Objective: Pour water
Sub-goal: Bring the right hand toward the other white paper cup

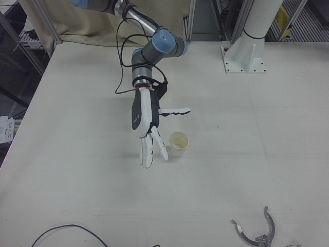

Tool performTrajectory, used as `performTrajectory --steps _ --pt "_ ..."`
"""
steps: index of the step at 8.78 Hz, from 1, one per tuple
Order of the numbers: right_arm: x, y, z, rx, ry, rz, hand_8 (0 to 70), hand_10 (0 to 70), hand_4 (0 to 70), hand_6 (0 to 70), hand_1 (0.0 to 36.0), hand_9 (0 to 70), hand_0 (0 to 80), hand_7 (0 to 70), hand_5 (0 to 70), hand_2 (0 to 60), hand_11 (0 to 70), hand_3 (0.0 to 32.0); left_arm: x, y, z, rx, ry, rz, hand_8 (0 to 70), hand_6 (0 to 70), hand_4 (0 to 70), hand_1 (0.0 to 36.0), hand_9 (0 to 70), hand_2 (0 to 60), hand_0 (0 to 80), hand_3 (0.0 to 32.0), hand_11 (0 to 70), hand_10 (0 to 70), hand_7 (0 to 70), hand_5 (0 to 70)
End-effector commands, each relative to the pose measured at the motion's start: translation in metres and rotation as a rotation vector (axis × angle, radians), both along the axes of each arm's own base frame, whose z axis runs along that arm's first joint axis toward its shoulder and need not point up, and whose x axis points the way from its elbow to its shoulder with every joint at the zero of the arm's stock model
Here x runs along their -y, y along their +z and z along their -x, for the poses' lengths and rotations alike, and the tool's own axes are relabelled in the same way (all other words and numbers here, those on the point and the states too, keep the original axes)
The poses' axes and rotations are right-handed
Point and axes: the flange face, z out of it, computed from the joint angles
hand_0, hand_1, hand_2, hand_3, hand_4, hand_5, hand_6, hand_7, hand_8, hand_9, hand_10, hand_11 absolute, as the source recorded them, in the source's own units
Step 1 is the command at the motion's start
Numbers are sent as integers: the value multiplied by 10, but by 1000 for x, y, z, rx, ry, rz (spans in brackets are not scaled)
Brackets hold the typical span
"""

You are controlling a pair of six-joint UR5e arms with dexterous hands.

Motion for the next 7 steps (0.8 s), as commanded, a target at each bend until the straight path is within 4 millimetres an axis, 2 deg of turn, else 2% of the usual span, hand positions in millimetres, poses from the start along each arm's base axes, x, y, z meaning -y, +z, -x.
performTrajectory --steps 1,2,4,5,7 --pt "2 46 24 157 -9 52 27 12 18 0 85 20 431 0 0 23 27 0 -1 -4 1 7 0 9 42 65 374 339 67 600 384 0 77 43 114 181" --pt "2 44 32 160 -21 52 27 10 23 0 80 21 428 0 0 18 24 0 -1 -5 0 7 1 10 42 65 370 346 68 600 385 0 77 43 116 190" --pt "-14 56 88 152 -61 74 27 7 36 1 88 20 442 0 12 22 21 0 -1 -7 1 10 0 14 41 65 370 350 67 600 389 0 78 43 116 198" --pt "-28 58 105 152 -65 78 28 10 28 0 82 22 430 0 11 18 25 0 -1 -6 1 12 0 16 41 65 370 350 68 600 390 0 78 43 115 199" --pt "-35 58 117 147 -85 80 25 8 15 0 83 18 432 0 1 14 21 0 -2 -4 1 17 1 22 42 65 364 350 68 600 390 0 79 44 114 201"
